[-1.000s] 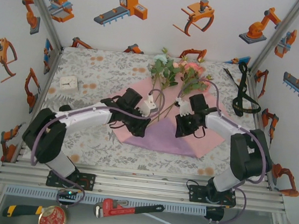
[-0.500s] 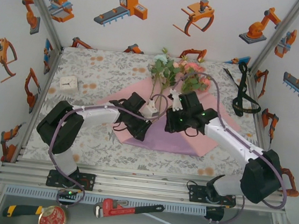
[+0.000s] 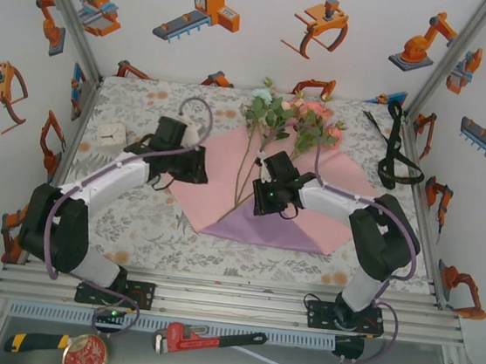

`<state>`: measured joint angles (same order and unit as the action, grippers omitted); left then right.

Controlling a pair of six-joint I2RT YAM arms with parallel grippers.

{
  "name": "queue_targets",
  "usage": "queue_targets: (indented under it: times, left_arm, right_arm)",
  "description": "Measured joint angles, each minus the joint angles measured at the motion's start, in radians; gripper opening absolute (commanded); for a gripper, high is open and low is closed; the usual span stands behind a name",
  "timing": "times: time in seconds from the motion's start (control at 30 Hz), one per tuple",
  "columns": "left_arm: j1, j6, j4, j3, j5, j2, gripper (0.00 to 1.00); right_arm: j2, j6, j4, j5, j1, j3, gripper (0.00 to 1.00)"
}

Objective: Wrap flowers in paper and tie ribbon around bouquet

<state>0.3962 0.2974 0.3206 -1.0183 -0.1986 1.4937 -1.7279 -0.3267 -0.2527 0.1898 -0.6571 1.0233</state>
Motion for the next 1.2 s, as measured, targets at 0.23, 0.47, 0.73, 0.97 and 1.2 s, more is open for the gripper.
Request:
queue_targets:
  times: [0.23,0.47,0.73,0.97,1.2]
  left_arm:
    - [-0.267,0.276,0.064,-0.076,0.087,0.186,0.51]
    - [-0.209,0.244,0.056,-0.121,-0.122,0.241,0.45]
    - [0.075,0.035,0.055,-0.2,-0.404,0.288,0.35]
    - [0.156,-0.066,0.09,-0.269,-0.422,0.479,0.33]
    - [0.168,-0.097,0.099,-0.283,-0.423,0.524,0.2]
  right_arm:
    - [-0.001,-0.014,0.041,0.006,0.0,0.006,0.36]
    - [0.073,-0.001,0.058,0.064,0.0,-0.016,0.38]
    - [0.209,0.001,0.085,0.054,0.006,-0.09,0.38]
    - [0.21,-0.015,0.085,0.077,0.011,-0.162,0.38]
    - [0.218,-0.018,0.097,0.092,0.011,-0.176,0.38]
